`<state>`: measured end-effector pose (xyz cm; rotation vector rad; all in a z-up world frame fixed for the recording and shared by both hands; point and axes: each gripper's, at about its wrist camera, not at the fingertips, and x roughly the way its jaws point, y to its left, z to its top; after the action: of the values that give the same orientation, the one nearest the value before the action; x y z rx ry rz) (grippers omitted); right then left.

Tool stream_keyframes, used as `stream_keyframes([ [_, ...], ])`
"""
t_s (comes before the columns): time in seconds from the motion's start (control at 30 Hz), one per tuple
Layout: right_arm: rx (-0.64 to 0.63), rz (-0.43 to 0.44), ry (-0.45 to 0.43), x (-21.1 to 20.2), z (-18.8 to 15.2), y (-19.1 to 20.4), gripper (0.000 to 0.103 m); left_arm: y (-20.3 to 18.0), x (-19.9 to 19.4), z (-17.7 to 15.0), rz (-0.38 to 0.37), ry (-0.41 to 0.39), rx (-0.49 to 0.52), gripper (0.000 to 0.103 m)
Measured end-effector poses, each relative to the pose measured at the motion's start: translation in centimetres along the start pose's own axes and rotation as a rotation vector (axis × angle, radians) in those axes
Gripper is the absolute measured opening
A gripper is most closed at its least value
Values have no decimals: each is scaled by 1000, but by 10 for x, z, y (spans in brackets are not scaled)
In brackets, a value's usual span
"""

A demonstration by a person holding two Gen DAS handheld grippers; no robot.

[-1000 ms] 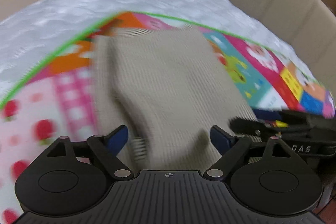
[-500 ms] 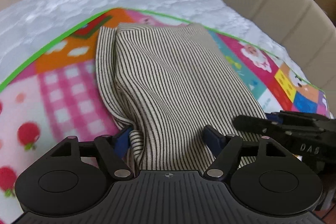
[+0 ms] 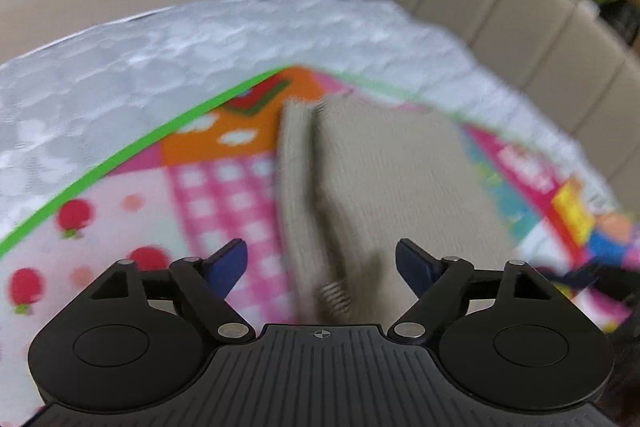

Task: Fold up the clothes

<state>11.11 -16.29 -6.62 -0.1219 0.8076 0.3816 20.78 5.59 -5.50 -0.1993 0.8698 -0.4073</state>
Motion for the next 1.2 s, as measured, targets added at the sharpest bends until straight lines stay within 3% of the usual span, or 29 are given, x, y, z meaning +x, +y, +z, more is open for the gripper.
stream_keyframes([
  [0.07, -73, -31, 2, 6, -4, 9, 71, -7, 3, -1, -64, 0, 7, 85],
  [0.13, -48, -14, 3, 6, -1, 6, 75, -15, 11, -3, -107, 19, 29, 85],
  [0.2, -26, -1, 4, 6, -1, 1, 76, -22, 22, -7, -76, 75, 76, 86],
  [0.3, -28, -1, 5, 8, 0, -2, 79, -24, 42, -16, 30, 165, 135, 89],
  [0.47, -30, -2, 3, 12, 1, 0, 82, -25, 39, -12, 40, 149, 121, 92],
  [0.63, -35, -17, -28, 6, 2, 4, 82, -10, 33, -7, 116, 108, 52, 94],
  [0.77, -50, -54, 7, 8, -1, 11, 83, 7, 14, -2, 186, 40, 7, 94],
  [0.87, 17, -56, 45, 6, -2, 4, 83, 4, -2, -1, 247, 3, 49, 94],
  [0.97, 44, -68, 75, -10, -3, -1, 83, -8, -15, -1, 247, 2, 120, 96],
  [1.2, -191, -139, 6, -77, 5, 8, 83, -49, -62, -14, 175, -10, 331, 100],
])
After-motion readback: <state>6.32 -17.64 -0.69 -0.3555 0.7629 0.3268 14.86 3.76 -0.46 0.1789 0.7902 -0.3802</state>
